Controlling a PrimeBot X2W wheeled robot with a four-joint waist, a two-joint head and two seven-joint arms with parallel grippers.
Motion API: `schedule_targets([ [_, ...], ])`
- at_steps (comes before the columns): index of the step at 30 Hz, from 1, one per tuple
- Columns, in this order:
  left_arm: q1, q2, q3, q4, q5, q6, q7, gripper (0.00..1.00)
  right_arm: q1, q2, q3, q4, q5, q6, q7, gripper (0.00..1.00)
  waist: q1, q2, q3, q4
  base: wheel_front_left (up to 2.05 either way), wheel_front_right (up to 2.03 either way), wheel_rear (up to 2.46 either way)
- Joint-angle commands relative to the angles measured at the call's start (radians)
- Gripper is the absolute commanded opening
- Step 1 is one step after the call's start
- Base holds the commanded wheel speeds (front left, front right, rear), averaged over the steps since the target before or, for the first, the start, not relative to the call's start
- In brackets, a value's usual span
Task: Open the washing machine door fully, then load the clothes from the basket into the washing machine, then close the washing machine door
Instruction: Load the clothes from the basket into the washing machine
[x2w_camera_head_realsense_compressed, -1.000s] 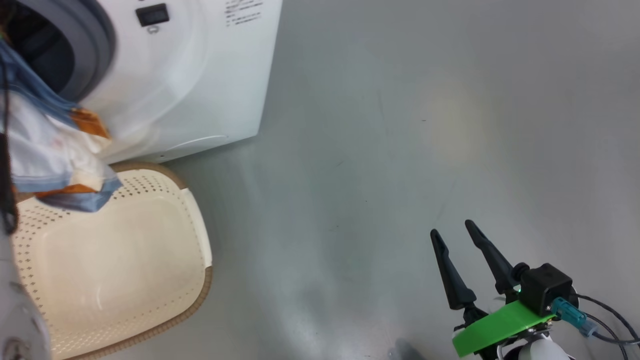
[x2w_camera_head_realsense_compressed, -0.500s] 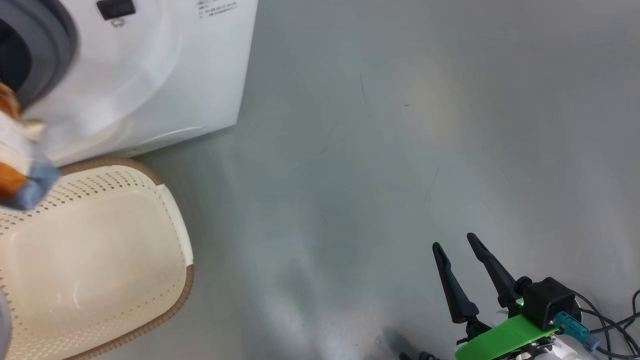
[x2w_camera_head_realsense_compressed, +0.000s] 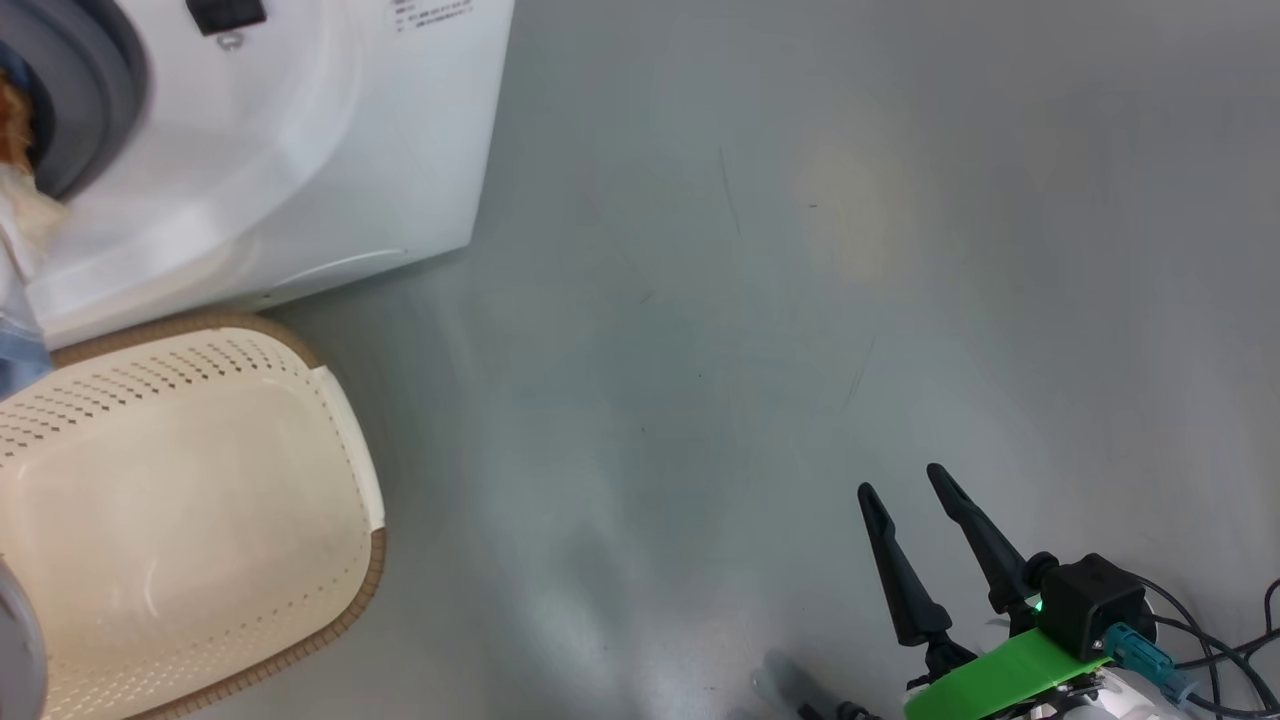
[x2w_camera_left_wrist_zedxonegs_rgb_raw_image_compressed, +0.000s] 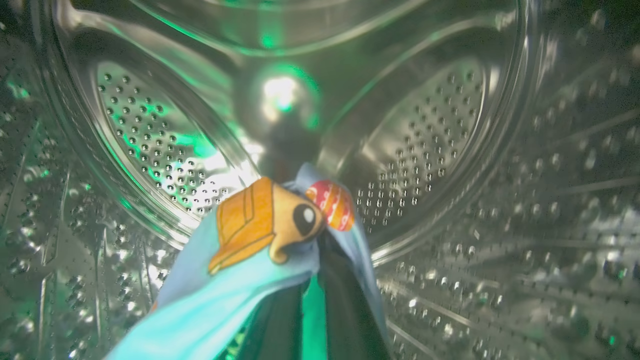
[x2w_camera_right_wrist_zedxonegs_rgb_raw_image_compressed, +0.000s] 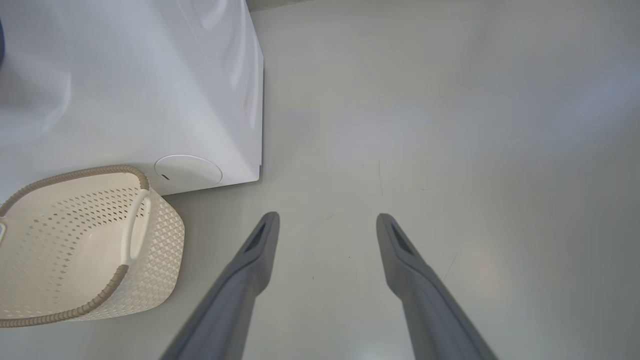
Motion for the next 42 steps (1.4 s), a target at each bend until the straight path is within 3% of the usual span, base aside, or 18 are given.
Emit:
schedule_targets([
  [1,0.003,0.046,-0.010,0.006,0.017,0.012,-0.005,0.00,0.026,-0.011,0.017,-0.011,0.008,0.002,-0.005,1.00,0.0000,-0.0001,-0.008,0.002,0.00,0.00,0.00],
  [4,-0.013,0.056,-0.044,0.109,0.051,0.032,0.011,0.00,0.027,-0.011,0.019,-0.009,0.008,0.002,-0.005,1.00,0.0000,-0.0001,-0.023,0.004,0.00,0.00,0.00],
  [5,-0.018,0.059,-0.056,0.137,0.063,0.041,0.017,0.06,0.028,-0.011,0.020,-0.009,0.008,0.002,-0.005,1.00,0.0000,-0.0001,-0.028,0.004,0.00,0.00,0.00],
  [9,-0.043,0.065,-0.083,0.217,0.084,0.060,0.036,0.59,0.031,-0.012,0.023,-0.006,0.008,0.002,-0.005,1.00,0.0000,-0.0001,-0.040,0.005,0.00,0.00,0.00],
  [10,-0.052,0.071,-0.088,0.231,0.086,0.059,0.036,0.85,0.031,-0.012,0.024,-0.006,0.009,0.002,-0.005,1.00,0.0000,-0.0001,-0.041,0.006,0.00,0.00,0.00],
  [11,-0.059,0.076,-0.092,0.245,0.089,0.060,0.037,0.99,0.031,-0.012,0.025,-0.006,0.009,0.002,-0.005,1.00,0.0000,-0.0001,-0.042,0.006,0.00,0.00,0.00],
  [16,-0.071,0.070,-0.115,0.298,0.105,0.089,0.067,1.00,0.031,-0.012,0.025,0.001,0.011,0.002,-0.005,1.00,0.0000,-0.0001,-0.054,0.012,0.00,0.00,0.00],
  [21,-0.057,0.050,-0.138,0.332,0.121,0.147,0.123,1.00,0.029,-0.012,0.026,0.005,0.012,0.002,-0.005,1.00,0.0000,-0.0001,-0.077,0.024,0.00,0.00,0.00],
  [26,-0.038,0.024,-0.141,0.344,0.109,0.166,0.135,1.00,0.021,-0.013,0.026,0.010,0.013,0.002,-0.005,1.00,0.0000,-0.0001,-0.097,0.042,0.00,0.00,0.00],
  [34,0.016,-0.020,-0.122,0.348,0.062,0.156,0.051,1.00,0.005,-0.019,0.024,0.017,0.013,0.002,-0.005,1.00,0.0000,-0.0001,-0.129,0.083,0.00,0.00,0.00],
  [42,0.081,-0.072,-0.076,0.341,-0.018,0.111,0.003,1.00,-0.001,-0.025,0.002,0.021,0.012,0.002,-0.005,1.00,0.0000,-0.0001,-0.176,0.146,0.00,0.00,0.00],
])
